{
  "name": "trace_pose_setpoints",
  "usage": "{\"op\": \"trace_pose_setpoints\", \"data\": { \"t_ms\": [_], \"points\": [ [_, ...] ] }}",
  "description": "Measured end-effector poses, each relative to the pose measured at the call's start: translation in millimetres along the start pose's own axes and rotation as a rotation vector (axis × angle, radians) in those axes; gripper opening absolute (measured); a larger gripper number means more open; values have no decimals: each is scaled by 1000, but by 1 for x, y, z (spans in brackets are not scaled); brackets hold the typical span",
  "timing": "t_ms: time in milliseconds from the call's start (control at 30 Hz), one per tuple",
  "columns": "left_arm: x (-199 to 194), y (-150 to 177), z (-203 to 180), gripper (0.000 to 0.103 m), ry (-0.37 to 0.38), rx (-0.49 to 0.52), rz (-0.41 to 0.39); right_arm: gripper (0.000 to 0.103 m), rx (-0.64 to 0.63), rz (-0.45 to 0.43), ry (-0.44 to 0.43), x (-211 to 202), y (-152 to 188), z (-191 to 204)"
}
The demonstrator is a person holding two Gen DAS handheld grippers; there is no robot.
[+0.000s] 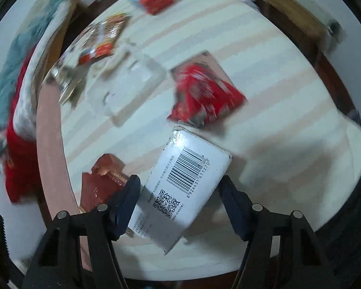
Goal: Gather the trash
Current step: 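Grasp the brown snack packet with the left tool while the right tool grasps the white barcode box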
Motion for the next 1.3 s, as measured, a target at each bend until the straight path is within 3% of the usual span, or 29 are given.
{"op": "trace_pose_setpoints", "data": {
  "t_ms": [167,267,400,433,533,567,700,767,833,900,1000,1133,1300],
  "points": [
    [6,-22,-57,102,205,183,45,65,-244,-18,114,-14,2,-8],
    [29,-29,-89,101,282,313,136,69,-237,29,135,-12,1,-27],
    [66,-32,-110,100,296,399,252,73,-173,47,112,-8,5,-49],
    [72,-34,-112,94,299,401,261,73,-151,51,98,-8,6,-52],
    [80,-37,-112,60,305,355,274,73,-111,51,69,-10,8,-59],
    [81,-38,-109,54,309,319,272,73,-102,49,61,-10,8,-59],
    [77,-38,-89,54,271,182,229,73,-90,38,39,-9,9,-57],
    [76,-36,-68,54,238,63,206,73,-112,22,38,-9,7,-54],
    [73,-35,-54,53,262,-25,175,70,-140,9,50,-8,7,-47],
    [70,-34,-45,53,292,-82,159,53,-179,-4,72,-5,7,-34],
    [68,-31,-47,56,322,-51,162,53,-237,-23,91,-6,8,-20],
    [70,-29,-53,56,288,22,191,55,-238,-3,98,-1,6,-12],
    [69,-30,-54,53,279,23,180,56,-221,9,100,4,6,-13]
  ]
}}
Point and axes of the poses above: each gripper's, at about its wrist camera, not at the fingertips, and x roughly the way its jaws point, z to its left, y to its underside, the point moved 6 cm from there along x, roughly the way its jaws point, and after that the axes turned 15 degrees about y, right-handed, at the moved point
